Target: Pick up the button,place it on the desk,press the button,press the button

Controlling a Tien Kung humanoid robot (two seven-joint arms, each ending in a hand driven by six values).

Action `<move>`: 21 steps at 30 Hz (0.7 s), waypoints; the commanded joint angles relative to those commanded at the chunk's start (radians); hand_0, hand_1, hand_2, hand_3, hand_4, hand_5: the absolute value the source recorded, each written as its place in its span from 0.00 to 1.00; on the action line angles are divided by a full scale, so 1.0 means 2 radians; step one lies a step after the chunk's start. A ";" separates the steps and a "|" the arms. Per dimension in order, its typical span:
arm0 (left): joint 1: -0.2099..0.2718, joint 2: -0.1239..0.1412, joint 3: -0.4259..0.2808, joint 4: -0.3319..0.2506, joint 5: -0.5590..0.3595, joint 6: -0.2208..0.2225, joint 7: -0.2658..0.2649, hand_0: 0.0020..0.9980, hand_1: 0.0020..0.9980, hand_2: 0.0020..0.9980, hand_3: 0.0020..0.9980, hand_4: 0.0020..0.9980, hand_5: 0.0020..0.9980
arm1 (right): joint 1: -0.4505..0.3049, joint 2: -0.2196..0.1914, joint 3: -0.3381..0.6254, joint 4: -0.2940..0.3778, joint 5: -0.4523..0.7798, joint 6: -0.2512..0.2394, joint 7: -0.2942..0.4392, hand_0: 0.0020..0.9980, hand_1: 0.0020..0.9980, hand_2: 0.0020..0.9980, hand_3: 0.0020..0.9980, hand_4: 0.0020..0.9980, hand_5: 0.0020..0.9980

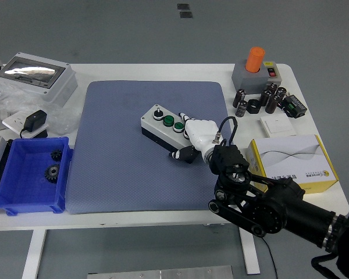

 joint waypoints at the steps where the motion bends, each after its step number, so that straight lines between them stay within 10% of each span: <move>1: 0.000 0.000 0.000 0.000 0.000 0.000 0.000 0.71 0.70 0.69 0.83 0.69 0.88 | 0.000 0.000 -0.001 0.000 0.000 -0.001 0.000 0.19 0.40 0.57 1.00 0.88 0.29; 7: -0.001 0.001 -0.001 0.002 0.000 0.001 -0.007 0.71 0.70 0.69 0.83 0.69 0.88 | 0.001 0.001 -0.004 -0.005 -0.008 -0.011 0.000 0.19 0.40 0.57 1.00 0.88 0.29; 8: -0.001 0.001 -0.001 0.002 0.001 0.001 -0.008 0.71 0.70 0.69 0.82 0.70 0.87 | 0.001 0.001 -0.004 -0.005 -0.010 -0.014 0.001 0.12 0.33 0.44 0.81 0.55 0.22; 13: -0.001 0.001 -0.002 0.004 0.003 0.001 -0.014 0.71 0.70 0.69 0.82 0.70 0.87 | 0.000 0.001 -0.003 -0.006 -0.015 -0.016 0.004 0.12 0.33 0.44 0.81 0.55 0.22; 14: -0.001 0.001 -0.002 0.004 0.003 0.001 -0.016 0.71 0.69 0.69 0.82 0.70 0.87 | 0.000 0.000 -0.003 -0.006 -0.016 -0.017 0.005 0.07 0.27 0.37 0.55 0.39 0.06; 19: -0.001 0.001 -0.003 0.005 0.005 0.003 -0.021 0.71 0.69 0.69 0.82 0.70 0.87 | 0.000 0.000 -0.002 -0.006 -0.023 -0.024 0.008 0.07 0.27 0.37 0.55 0.39 0.06; 21: -0.001 0.000 -0.003 0.005 0.006 0.004 -0.022 0.71 0.69 0.69 0.82 0.70 0.86 | -0.001 0.000 -0.002 -0.006 -0.025 -0.029 0.011 0.04 0.23 0.35 0.44 0.22 0.00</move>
